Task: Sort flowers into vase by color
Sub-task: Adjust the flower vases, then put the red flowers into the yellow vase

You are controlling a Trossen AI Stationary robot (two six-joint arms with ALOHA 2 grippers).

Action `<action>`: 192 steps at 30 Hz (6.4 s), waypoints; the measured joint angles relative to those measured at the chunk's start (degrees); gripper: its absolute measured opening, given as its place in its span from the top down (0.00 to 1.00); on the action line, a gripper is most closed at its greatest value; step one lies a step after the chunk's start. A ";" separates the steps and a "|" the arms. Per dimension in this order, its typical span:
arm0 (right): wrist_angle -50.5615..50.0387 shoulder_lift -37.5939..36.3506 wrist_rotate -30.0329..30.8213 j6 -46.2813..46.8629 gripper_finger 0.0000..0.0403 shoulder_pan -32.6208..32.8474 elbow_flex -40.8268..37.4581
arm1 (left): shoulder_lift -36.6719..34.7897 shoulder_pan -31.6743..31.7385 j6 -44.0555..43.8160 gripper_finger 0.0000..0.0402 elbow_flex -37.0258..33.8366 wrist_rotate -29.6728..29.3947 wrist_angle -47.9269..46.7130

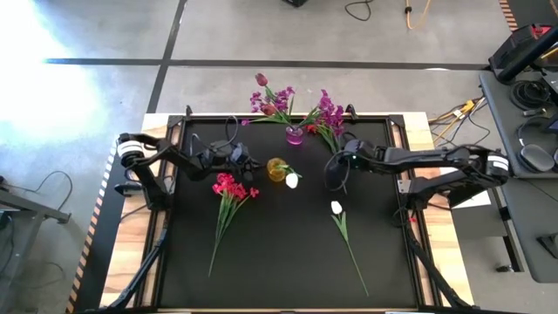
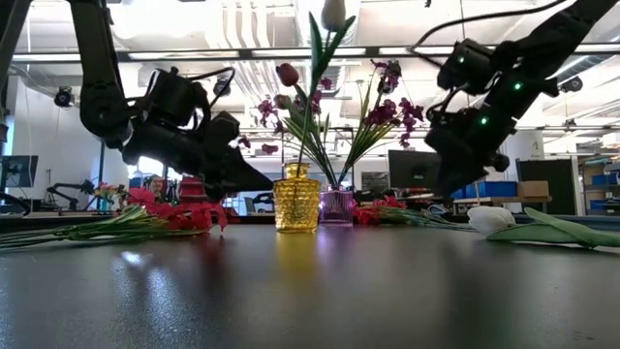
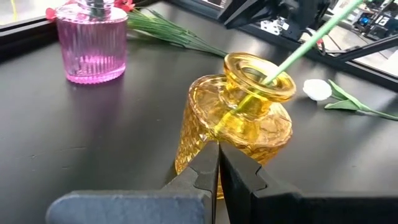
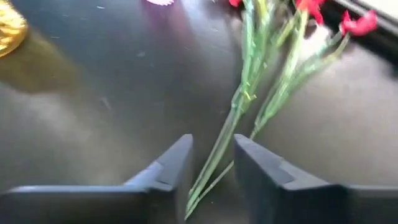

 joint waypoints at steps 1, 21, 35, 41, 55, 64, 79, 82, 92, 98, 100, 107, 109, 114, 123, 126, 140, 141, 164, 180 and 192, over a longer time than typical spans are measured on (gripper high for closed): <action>0.07 0.72 0.60 1.40 0.70 0.00 0.00 | 0.00 -0.18 0.01 1.00 0.00 -0.04 0.03; 5.69 19.98 0.49 6.24 0.45 -5.62 6.09 | -10.60 -1.03 0.63 1.00 -10.55 -7.48 7.01; -5.62 14.56 -1.68 6.18 0.86 -4.76 6.67 | -15.96 -1.02 3.13 1.00 -13.45 -7.42 6.95; -17.12 3.82 -1.50 9.06 0.96 2.25 6.67 | -16.00 -1.18 3.10 1.00 -13.77 -7.38 7.12; -33.01 -20.64 -1.92 22.01 0.96 24.54 8.24 | -16.51 -2.01 1.71 1.00 -15.85 -7.26 14.69; -18.06 -22.50 11.89 8.47 0.96 30.23 8.04 | -19.08 -2.01 2.05 1.00 -15.58 -6.91 15.06; 57.09 -6.72 18.73 -31.81 0.97 29.02 -3.38 | -20.46 -2.16 3.67 1.00 -15.56 -6.83 20.72; 76.86 1.03 15.89 -38.44 0.97 27.92 -5.41 | -20.46 -2.16 5.53 1.00 -15.56 -6.83 24.09; 98.26 23.48 5.05 -42.24 0.97 20.22 3.03 | -20.29 -2.14 8.23 1.00 -14.37 -6.84 27.82; 98.20 29.58 1.56 -43.12 0.97 15.94 10.59 | -19.85 -2.14 8.74 1.00 -14.38 -6.85 27.43; 98.21 29.82 -0.04 -42.78 0.97 14.97 11.04 | -19.85 -2.14 8.41 1.00 -14.38 -6.85 27.40; 95.14 26.61 -8.99 -36.18 0.97 13.57 10.93 | -19.80 -2.16 4.98 0.99 -7.81 -0.62 17.35; 94.75 25.81 -10.95 -35.53 0.97 13.39 11.05 | -19.78 -2.12 7.22 0.96 -4.27 -0.50 12.56; 90.97 23.30 -16.23 -36.00 0.97 13.04 12.77 | -19.78 -2.07 11.89 0.82 6.58 3.07 3.36; 84.68 22.60 -20.75 -36.69 0.97 11.64 17.14 | -18.39 -2.05 17.85 0.66 25.81 13.29 -22.02; 84.65 22.62 -20.77 -36.89 0.97 11.54 17.20 | -16.92 -2.07 16.97 0.66 28.15 16.70 -21.76; 85.27 22.62 -20.77 -36.67 0.97 11.54 17.16 | -9.99 -2.12 12.44 0.84 31.37 18.78 -13.75; 85.20 22.62 -20.75 -36.67 0.97 11.54 17.16 | -9.99 -2.12 12.44 0.85 31.41 18.79 -13.77; 75.42 22.53 -9.29 -38.54 0.68 11.50 17.20 | -10.97 2.41 11.68 1.00 31.32 20.23 -15.34; 48.01 10.55 -2.27 -35.12 0.39 11.51 16.95 | -12.69 6.97 11.16 1.00 31.34 24.29 -17.21; 40.33 -6.32 5.44 -36.02 0.38 11.53 7.79 | -19.26 7.98 16.64 1.00 28.59 24.59 -29.51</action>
